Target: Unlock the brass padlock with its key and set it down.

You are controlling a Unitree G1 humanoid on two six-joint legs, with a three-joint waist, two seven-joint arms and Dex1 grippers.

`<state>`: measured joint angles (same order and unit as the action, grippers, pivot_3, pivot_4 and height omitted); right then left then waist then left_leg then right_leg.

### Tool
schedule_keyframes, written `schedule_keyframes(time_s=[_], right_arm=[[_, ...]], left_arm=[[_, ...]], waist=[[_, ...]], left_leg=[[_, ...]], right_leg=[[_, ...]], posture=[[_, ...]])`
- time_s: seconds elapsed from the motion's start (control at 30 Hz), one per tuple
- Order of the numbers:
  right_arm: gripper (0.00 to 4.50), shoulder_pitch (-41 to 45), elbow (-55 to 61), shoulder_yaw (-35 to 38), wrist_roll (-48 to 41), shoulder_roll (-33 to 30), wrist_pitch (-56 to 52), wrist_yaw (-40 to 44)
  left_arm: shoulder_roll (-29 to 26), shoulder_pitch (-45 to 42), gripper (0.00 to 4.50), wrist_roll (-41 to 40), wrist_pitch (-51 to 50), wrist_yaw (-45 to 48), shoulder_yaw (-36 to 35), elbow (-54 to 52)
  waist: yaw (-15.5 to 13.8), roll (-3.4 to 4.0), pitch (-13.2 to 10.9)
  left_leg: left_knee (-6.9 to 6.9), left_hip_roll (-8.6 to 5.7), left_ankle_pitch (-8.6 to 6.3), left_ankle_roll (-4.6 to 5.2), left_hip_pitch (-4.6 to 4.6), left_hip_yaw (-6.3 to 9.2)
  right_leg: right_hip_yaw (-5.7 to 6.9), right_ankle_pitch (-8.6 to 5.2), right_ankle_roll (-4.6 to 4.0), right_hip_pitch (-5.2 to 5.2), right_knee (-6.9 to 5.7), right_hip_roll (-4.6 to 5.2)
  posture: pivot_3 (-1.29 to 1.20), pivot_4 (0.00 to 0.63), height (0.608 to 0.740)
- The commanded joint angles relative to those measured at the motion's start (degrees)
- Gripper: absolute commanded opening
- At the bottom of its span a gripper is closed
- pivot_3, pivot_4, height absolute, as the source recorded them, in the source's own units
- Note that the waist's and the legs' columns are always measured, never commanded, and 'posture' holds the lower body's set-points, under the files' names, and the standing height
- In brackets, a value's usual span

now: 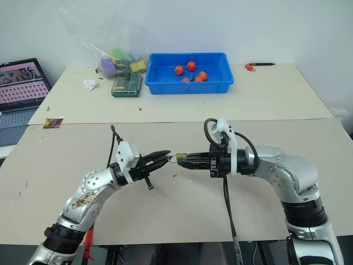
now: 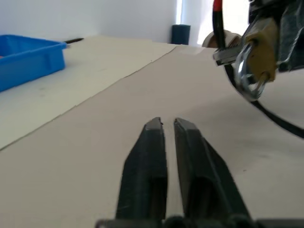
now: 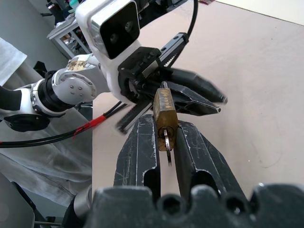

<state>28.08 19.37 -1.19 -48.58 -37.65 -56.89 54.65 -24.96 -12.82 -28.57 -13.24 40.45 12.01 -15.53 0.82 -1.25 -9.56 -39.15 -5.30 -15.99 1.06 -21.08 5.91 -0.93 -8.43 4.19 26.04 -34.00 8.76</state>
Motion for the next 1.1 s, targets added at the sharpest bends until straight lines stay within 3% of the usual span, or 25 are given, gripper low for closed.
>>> schedule_keyframes(time_s=[0.03,0.7,1.1], right_arm=[[0.16,0.05,1.48,1.80,-1.22,-0.56,1.07,0.58],[0.16,-1.07,-0.84,0.50,1.19,-1.06,2.78,2.47],[0.16,-2.47,-1.53,-0.92,3.29,-1.75,3.50,4.47]], left_arm=[[1.03,-1.14,0.05,-4.31,-5.53,-0.92,-2.35,-4.76],[2.27,0.00,0.05,-10.14,-18.90,-1.61,-5.17,-9.25],[3.00,-0.53,0.05,-11.67,-21.34,-2.32,-6.37,-9.54]], waist=[[-0.01,0.00,0.00],[-0.09,0.00,0.00],[-0.12,0.00,0.00]], left_leg=[[0.00,0.00,0.00,0.00,0.00,0.00],[0.00,0.00,0.00,-0.01,0.00,-0.01],[0.00,0.01,0.00,-0.02,0.01,-0.02]], right_leg=[[0.00,0.00,0.00,0.00,0.00,0.00],[-0.03,0.00,-0.01,-0.01,0.01,-0.02],[-0.04,0.00,-0.02,-0.01,0.02,-0.02]], posture=[[0.00,0.150,0.740],[0.00,0.150,0.740],[0.00,0.150,0.740]])
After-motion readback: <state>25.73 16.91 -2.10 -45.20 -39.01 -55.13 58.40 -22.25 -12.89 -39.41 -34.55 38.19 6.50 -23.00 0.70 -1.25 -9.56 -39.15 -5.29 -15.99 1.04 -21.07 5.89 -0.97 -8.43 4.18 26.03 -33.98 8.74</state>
